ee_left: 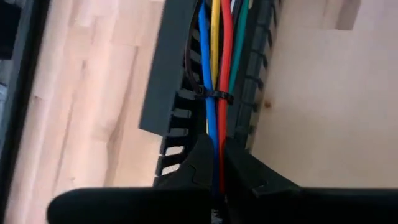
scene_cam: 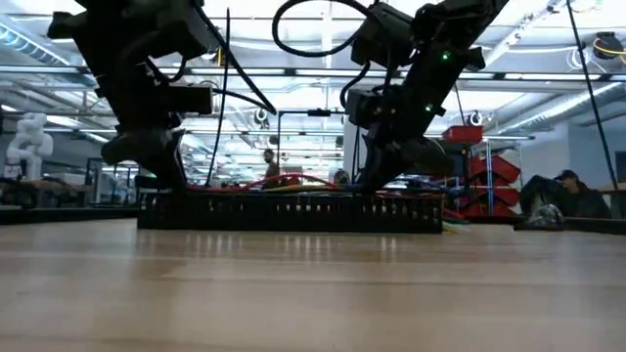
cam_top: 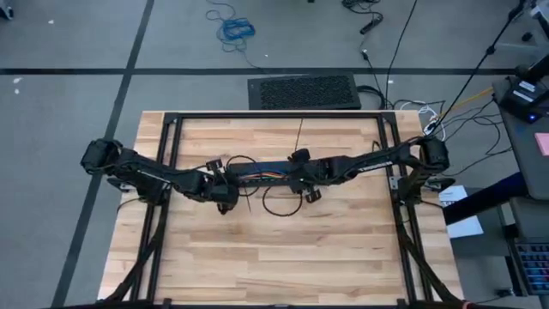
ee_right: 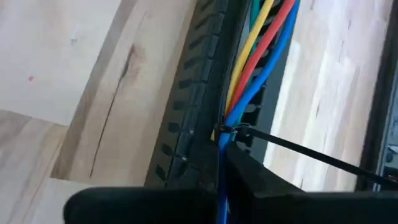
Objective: Ziptie cables
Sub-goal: Put the zip tied cables into the black cable duct
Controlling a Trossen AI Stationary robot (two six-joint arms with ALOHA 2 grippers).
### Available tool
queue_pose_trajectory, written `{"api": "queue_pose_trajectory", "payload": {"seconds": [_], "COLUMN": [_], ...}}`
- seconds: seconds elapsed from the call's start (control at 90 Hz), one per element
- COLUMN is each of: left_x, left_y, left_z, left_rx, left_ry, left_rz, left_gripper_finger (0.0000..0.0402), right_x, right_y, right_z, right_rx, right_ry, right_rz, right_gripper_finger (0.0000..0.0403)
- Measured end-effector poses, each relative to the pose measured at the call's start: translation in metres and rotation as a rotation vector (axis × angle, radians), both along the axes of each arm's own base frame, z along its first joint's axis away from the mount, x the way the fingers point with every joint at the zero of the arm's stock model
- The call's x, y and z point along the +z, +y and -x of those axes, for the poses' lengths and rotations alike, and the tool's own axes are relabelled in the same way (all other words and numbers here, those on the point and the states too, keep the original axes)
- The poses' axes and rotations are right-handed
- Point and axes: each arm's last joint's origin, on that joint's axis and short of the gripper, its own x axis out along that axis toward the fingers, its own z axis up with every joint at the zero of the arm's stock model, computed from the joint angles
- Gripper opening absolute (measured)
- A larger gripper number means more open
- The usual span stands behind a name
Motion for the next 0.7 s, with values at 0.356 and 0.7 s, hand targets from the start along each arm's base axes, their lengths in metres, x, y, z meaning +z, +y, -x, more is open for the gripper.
{"api": "queue_pose_trajectory", "payload": {"seconds": [0.356, 0.7], "left_x": [-0.004, -0.006], "left_y": [0.001, -0.017], "left_z": [-0.001, -0.001], "left_rx": [0.11, 0.067], "left_ry": [-0.037, -0.052], "left_rz": [-0.023, 0.102], "left_gripper_finger": [0.01, 0.0122], "right_x": [0.0, 0.004], "right_y": [0.0, 0.006], "right_z": [-0.002, 0.0], "right_rx": [-0.029, -0.068], "right_ry": [-0.03, -0.051], "right_rz": [-0.037, -0.04], "right_gripper_finger": [0.0074, 0.0135]}}
